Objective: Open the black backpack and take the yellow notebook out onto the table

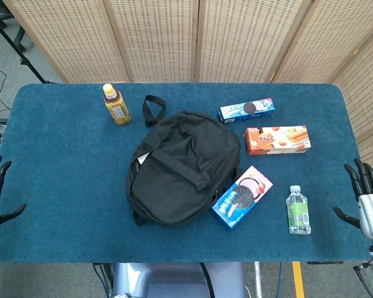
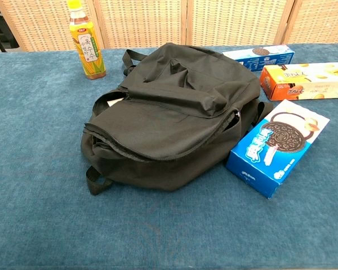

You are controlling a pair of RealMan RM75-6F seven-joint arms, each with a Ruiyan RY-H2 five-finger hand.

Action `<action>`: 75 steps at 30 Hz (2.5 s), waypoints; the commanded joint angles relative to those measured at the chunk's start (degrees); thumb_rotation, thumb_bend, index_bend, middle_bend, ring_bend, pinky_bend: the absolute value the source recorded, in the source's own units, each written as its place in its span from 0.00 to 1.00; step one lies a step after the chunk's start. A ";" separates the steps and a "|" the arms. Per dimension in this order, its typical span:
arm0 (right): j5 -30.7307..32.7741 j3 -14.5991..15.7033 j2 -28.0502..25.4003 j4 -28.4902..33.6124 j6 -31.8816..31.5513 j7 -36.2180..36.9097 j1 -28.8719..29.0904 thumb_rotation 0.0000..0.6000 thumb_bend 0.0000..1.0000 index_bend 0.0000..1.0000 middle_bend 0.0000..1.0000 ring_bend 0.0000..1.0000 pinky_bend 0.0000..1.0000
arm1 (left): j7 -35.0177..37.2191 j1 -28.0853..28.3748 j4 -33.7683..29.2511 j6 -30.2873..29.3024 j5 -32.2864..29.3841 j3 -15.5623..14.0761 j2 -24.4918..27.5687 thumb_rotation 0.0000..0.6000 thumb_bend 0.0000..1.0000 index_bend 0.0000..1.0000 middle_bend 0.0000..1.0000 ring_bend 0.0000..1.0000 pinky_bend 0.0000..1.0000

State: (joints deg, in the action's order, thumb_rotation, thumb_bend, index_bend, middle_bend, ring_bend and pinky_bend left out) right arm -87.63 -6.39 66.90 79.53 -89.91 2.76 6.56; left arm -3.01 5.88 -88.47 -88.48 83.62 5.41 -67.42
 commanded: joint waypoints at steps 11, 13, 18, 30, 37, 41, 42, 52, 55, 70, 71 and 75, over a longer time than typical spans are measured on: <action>-11.43 5.30 -4.57 5.09 10.81 10.56 7.43 1.00 0.00 0.00 0.00 0.00 0.00 | 1.00 0.61 0.54 1.31 -0.58 0.47 0.15 1.00 0.00 0.09 0.00 0.00 0.06; -13.99 5.68 -5.07 5.12 12.14 11.34 9.53 1.00 0.00 0.00 0.00 0.00 0.00 | 0.96 0.84 1.00 1.46 -0.83 0.77 -0.13 1.00 0.00 0.09 0.00 0.00 0.06; -19.19 7.05 -5.16 8.83 16.52 11.47 14.56 1.00 0.00 0.03 0.00 0.00 0.00 | 0.76 0.99 1.62 1.08 -1.55 1.54 -0.88 1.00 0.00 0.09 0.00 0.00 0.06; -19.93 5.81 1.12 17.31 27.39 3.41 23.41 1.00 0.00 0.09 0.00 0.00 0.00 | 2.58 1.06 2.24 1.40 -2.85 2.44 -0.90 1.00 0.00 0.09 0.00 0.00 0.06; -16.39 4.75 7.19 18.97 33.04 -1.21 26.56 1.00 0.00 0.12 0.00 0.00 0.00 | 3.05 1.18 2.63 2.01 -3.65 2.72 -0.88 1.00 0.00 0.09 0.00 0.00 0.06; -11.38 1.82 13.35 16.65 36.98 -8.46 28.88 1.00 0.00 0.13 0.00 0.00 0.00 | 3.56 1.11 2.61 1.99 -4.07 2.98 -0.78 1.00 0.00 0.09 0.00 0.00 0.06; -10.45 1.51 14.33 16.13 37.26 -9.90 29.01 1.00 0.00 0.14 0.00 0.00 0.00 | 3.70 1.09 2.60 1.98 -4.16 3.03 -0.76 1.00 0.00 0.09 0.00 0.00 0.06; -2.85 -0.15 18.88 16.02 37.34 -15.65 29.48 1.00 0.19 0.29 0.06 0.00 0.00 | 3.95 1.06 2.70 2.48 -5.10 3.29 -0.78 1.00 0.00 0.09 0.00 0.00 0.06; -1.91 -0.68 20.33 15.38 36.07 -16.67 29.58 1.00 0.35 0.35 0.14 0.06 0.07 | 4.10 1.02 2.62 2.55 -5.16 3.27 -0.69 1.00 0.00 0.09 0.00 0.00 0.06; 1.61 -3.94 25.61 11.67 29.94 -13.82 30.19 1.00 0.69 0.64 0.47 0.37 0.43 | 4.41 0.98 1.95 2.76 -4.82 3.01 -0.38 1.00 0.01 0.09 0.00 0.00 0.06; 1.88 -4.21 26.06 11.32 29.73 -12.69 30.29 1.00 0.67 0.66 0.49 0.38 0.44 | 4.46 1.01 1.90 2.78 -4.67 2.95 -0.33 1.00 0.01 0.09 0.00 0.00 0.06; 5.79 -7.00 27.61 10.59 29.81 -8.70 30.96 1.00 0.63 0.68 0.54 0.42 0.48 | 4.70 1.36 1.40 2.44 -2.51 2.35 -0.12 1.00 0.01 0.09 0.00 0.00 0.06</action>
State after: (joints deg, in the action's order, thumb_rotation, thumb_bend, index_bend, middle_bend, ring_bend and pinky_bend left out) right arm -84.20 -11.53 93.14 90.95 -59.75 -7.69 37.14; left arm 1.68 7.07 -86.84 -85.84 80.28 8.04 -67.63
